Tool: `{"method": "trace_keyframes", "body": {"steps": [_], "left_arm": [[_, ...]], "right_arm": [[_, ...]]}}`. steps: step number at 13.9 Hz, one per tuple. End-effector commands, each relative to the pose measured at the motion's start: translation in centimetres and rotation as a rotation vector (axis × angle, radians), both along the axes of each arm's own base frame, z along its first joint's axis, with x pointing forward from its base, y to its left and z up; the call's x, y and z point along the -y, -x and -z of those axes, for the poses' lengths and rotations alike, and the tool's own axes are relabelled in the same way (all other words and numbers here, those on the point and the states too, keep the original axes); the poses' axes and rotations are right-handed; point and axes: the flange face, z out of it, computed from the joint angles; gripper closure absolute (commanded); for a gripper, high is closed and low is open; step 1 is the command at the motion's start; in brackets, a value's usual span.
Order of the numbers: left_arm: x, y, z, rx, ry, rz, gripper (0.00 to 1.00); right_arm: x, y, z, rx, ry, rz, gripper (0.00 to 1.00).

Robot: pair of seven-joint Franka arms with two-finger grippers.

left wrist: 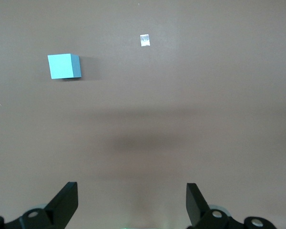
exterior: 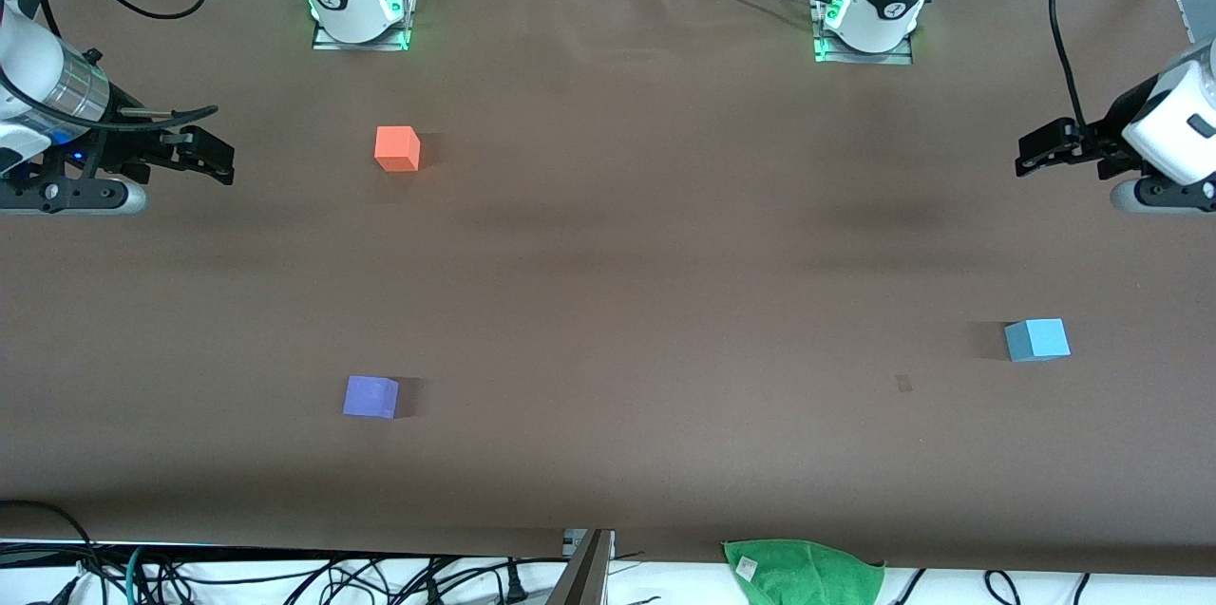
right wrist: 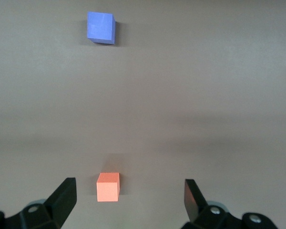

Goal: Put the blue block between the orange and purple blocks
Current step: 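Move the open left gripper down over the light-blue cube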

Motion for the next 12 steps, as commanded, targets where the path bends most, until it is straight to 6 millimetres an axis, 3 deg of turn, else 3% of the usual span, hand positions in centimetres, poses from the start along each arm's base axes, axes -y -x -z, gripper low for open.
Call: {"method": "trace_keyframes", "body": {"steps": [1, 6, 7, 12], "left_arm": [[-1.4, -2.0, 3.3, -0.064, 0.008, -0.008, 0.0], [-8.5, -4.9, 8.0, -0.033, -0.028, -0.096, 0.0], [-10.5, -6.0, 9.8, -0.012, -0.078, -0.102, 0.0], [-14.8, -9.8, 18.9, 0.07, -0.104, -0.028, 0.0]], "right_arm": [[0.2, 0.0, -0.5, 0.008, 0.0, -0.001, 0.0], [0.2, 0.0, -0.5, 0.008, 0.0, -0.001, 0.0], [0.2, 0.0, -0.5, 0.008, 0.0, -0.001, 0.0], [0.2, 0.0, -0.6, 0.012, -0.001, -0.006, 0.0]]}}
